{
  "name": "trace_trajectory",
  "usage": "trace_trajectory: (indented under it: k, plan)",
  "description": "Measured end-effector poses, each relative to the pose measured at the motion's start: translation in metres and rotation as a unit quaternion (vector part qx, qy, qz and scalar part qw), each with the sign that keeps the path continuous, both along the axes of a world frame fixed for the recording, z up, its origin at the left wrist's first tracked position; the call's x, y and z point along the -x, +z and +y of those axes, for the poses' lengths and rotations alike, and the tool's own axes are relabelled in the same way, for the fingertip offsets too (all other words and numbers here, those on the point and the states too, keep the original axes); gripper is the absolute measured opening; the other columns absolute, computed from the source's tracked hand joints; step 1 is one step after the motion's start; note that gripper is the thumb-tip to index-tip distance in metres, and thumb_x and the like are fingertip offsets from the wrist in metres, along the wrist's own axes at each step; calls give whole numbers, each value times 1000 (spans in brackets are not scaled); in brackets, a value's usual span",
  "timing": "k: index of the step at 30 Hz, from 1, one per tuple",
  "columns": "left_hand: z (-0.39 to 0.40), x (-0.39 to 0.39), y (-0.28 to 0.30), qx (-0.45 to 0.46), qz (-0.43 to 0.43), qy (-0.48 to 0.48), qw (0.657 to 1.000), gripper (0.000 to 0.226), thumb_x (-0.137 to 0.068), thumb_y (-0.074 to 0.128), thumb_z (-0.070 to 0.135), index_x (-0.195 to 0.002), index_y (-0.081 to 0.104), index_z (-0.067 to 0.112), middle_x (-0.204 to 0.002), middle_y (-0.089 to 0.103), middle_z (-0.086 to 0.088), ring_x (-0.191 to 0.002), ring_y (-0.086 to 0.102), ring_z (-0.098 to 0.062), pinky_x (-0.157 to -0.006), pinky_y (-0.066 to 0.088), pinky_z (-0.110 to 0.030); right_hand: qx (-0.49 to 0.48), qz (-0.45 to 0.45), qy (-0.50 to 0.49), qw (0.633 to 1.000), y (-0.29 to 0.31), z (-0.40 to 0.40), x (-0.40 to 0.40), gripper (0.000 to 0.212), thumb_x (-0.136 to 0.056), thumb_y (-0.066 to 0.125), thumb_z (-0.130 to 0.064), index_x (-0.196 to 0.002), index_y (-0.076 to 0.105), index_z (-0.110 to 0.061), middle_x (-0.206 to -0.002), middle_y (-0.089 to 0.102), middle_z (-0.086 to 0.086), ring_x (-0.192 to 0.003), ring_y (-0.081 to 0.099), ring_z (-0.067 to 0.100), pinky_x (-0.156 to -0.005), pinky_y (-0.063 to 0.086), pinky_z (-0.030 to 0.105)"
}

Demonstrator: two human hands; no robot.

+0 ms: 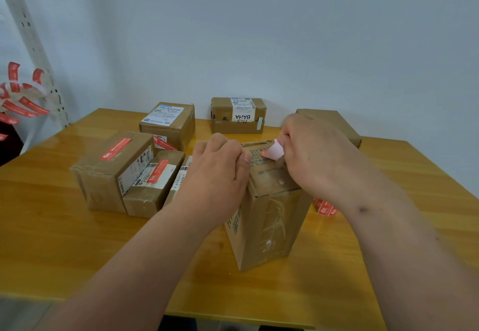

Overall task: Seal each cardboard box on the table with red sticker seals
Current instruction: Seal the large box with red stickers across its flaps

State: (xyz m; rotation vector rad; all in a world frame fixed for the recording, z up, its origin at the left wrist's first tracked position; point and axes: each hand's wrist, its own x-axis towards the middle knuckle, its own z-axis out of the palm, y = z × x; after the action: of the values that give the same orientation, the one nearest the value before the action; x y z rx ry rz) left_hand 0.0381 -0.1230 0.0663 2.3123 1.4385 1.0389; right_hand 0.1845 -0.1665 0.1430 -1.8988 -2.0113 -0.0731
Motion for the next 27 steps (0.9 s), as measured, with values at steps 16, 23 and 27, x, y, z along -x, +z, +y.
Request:
trace_trajectory:
  k: [16,23,27]
  plan:
    - [-21,9,8,-20,-162,9,987,43,-96,31,51,-131,52,37,-125,41,19,-126,36,-11,-94,37,-22,-101,393,27,913,-3,-35,-13,16,-96,53,-28,-86,64,-25,-74,71,-7,-69,69,5,-73,58,32]
    - [-83,13,46,100,-357,-150,916,25,-75,63,44,-95,73,34,-84,72,13,-78,66,-1,-64,49,-11,-100,431,74,894,-23,-76,-2,12,-89,59,-37,-83,68,-31,-68,67,-5,-64,61,7,-59,47,28]
    - [-100,13,41,145,-393,-241,876,19,-70,75,40,-86,76,32,-79,73,7,-69,65,1,-63,49,-12,-154,412,71,895,-33,-95,11,13,-86,63,-40,-76,67,-33,-70,66,-10,-65,59,8,-52,44,16]
